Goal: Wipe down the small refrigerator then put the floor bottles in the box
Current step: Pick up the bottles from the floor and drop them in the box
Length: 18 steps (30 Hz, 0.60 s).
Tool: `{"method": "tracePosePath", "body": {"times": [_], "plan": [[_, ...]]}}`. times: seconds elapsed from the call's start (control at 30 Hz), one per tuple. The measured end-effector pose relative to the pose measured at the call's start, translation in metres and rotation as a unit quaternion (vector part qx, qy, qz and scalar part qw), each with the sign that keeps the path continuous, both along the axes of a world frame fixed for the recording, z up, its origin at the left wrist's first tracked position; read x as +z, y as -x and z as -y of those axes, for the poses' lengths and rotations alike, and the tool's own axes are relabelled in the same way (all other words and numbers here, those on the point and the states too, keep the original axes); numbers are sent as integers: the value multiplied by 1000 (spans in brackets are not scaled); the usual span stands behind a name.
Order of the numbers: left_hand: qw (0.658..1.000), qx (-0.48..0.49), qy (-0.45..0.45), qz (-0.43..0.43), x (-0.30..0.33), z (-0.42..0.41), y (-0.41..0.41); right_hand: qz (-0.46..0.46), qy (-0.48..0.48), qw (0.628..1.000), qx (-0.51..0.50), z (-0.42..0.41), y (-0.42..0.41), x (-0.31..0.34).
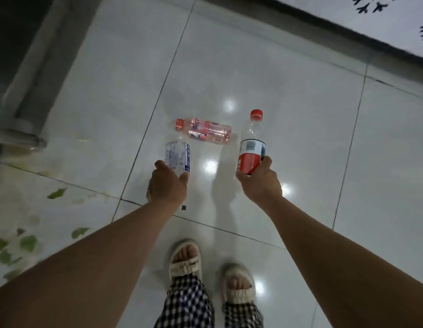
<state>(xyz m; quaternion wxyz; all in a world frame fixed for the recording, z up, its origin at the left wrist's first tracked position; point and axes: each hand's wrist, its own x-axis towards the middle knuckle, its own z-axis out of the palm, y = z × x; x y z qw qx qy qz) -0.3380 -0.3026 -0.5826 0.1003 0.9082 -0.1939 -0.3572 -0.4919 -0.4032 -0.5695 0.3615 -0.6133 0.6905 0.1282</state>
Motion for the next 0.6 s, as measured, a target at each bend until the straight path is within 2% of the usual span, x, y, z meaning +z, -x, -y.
{"method": "tracePosePath", "body": {"times": [0.3,0.5,0.6], "plan": [[990,133,47,0,-159,34,10,17,21,1000,7,48,0,-155],[977,188,96,21,-210,65,13,27,48,998,12,67,-3,-211],[984,154,87,16,-219,74,10,32,50,997,41,71,-5,-219]]}}
